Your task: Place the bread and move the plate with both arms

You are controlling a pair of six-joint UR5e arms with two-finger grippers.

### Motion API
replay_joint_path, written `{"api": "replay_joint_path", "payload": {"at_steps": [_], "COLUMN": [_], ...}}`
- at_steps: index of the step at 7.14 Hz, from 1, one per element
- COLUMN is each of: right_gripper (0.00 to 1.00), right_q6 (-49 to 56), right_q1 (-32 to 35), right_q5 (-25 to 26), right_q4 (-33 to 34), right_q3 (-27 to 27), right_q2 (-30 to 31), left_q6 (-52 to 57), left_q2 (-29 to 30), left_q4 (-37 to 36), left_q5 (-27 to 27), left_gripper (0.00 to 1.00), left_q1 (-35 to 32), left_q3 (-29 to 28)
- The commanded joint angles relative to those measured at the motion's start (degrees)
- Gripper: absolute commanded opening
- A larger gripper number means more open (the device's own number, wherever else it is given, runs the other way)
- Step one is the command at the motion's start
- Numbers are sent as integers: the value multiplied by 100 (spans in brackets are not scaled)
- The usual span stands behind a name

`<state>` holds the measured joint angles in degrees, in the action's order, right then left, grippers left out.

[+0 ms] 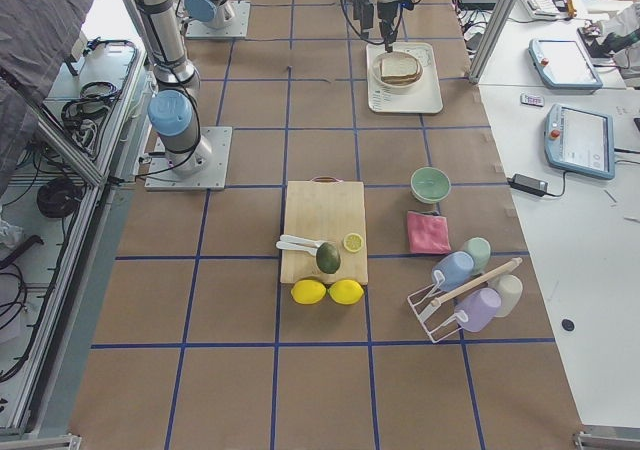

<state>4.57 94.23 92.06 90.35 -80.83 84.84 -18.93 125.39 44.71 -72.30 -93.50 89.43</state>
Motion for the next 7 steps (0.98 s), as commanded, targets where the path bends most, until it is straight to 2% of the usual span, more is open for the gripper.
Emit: {"api": "replay_joint_path", "payload": {"at_steps": [1,2,4,5,6,7], "right_gripper": [100,100,100,100,100,100], "right_q6": [0,0,61,62,53,62], "right_q1": [7,-1,7,-1,7,-10], "right_q5": [-4,-4,14,14,5,14], "right_q4": [0,0,44,27,26,35], "right_q3": [-29,-29,-29,-38,-38,-64], "right_q2": [15,15,15,6,6,15], "left_q6": [4,4,12,47,178,597], "left_q2": [-704,-1213,-2338,-2918,-3411,-3677], "left_q4": [806,1490,3193,4107,4560,4790], "left_q5": [-134,-135,-694,-784,-1142,-1737], "left_gripper": [100,100,100,100,100,100], "left_q1": [-45,-45,-71,-63,-63,-46], "left_q3": [22,48,31,-21,4,92]}}
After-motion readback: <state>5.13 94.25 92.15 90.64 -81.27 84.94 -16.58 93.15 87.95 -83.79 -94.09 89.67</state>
